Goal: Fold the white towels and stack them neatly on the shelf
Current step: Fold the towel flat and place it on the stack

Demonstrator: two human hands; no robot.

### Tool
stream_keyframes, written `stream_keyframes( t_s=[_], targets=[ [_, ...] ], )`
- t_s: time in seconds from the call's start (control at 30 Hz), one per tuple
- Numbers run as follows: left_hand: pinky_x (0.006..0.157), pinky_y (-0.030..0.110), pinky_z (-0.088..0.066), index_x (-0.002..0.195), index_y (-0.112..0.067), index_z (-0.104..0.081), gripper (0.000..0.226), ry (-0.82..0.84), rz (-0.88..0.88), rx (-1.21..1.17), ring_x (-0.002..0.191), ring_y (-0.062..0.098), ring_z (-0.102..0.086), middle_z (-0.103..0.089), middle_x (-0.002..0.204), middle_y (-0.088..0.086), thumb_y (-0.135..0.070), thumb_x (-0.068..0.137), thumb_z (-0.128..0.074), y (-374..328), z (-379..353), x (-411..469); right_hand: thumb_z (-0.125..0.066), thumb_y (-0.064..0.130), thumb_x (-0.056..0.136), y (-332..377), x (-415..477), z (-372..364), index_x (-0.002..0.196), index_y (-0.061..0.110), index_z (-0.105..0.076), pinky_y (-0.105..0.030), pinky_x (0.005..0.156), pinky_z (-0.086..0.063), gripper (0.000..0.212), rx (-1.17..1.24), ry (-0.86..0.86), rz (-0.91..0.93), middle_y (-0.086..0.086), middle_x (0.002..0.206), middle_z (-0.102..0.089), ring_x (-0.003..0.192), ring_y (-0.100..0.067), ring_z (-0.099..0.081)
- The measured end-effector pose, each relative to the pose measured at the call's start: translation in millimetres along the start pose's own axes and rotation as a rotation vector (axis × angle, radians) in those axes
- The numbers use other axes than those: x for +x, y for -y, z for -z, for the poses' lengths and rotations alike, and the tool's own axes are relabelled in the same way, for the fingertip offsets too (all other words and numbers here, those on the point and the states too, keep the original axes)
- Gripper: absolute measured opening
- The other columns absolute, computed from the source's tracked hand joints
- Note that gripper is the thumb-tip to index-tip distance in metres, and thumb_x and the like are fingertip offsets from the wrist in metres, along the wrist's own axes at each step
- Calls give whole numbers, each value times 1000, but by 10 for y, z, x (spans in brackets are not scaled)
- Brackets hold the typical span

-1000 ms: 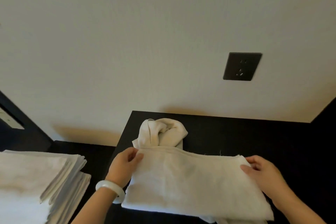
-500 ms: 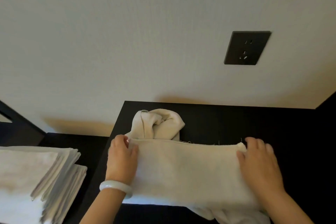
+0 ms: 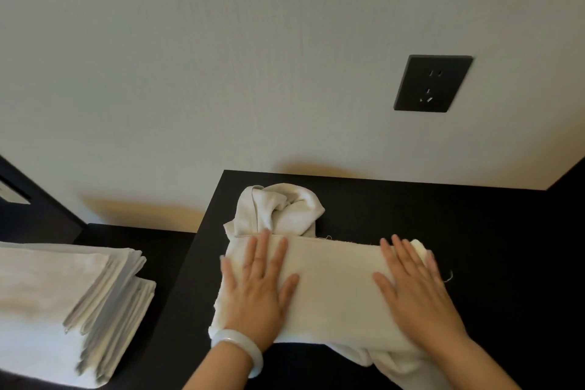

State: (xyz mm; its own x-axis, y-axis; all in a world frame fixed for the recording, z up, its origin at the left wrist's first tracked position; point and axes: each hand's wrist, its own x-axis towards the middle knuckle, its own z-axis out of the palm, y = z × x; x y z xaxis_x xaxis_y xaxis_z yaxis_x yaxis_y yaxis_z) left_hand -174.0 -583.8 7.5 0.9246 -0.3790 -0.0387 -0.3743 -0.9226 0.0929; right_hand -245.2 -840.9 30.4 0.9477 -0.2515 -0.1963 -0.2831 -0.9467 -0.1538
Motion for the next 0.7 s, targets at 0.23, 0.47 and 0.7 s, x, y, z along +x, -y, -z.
stream_keyframes(
  t_s=[0.23, 0.47, 0.7],
  targets=[
    [120, 53, 3, 146, -33, 29, 70, 71, 276, -80, 149, 27, 15, 21, 162, 4, -67, 87, 11, 263, 174, -54, 2, 62, 92, 50, -44, 76, 142, 32, 25, -49, 117, 19, 63, -52, 16, -110, 6, 162, 17, 138, -10, 28],
    [105, 52, -20, 154, -28, -23, 61, 32, -103, 2, 146, 24, -21, -25, 160, 2, -57, 101, -19, -280, 152, -243, 18, 65, 85, 648, -171, -101, 156, 32, -2, -45, 119, 13, 80, 20, -40, 181, 7, 164, 5, 149, -13, 9],
    [119, 52, 10, 145, -42, 29, 69, 182, 133, -92, 147, 22, 22, 35, 155, -7, -66, 96, -13, 245, 184, -299, -14, 54, 101, -143, -223, 131, 150, 33, 20, -51, 122, 0, 63, -7, 57, -132, 9, 161, 22, 149, -15, 15]
  ],
)
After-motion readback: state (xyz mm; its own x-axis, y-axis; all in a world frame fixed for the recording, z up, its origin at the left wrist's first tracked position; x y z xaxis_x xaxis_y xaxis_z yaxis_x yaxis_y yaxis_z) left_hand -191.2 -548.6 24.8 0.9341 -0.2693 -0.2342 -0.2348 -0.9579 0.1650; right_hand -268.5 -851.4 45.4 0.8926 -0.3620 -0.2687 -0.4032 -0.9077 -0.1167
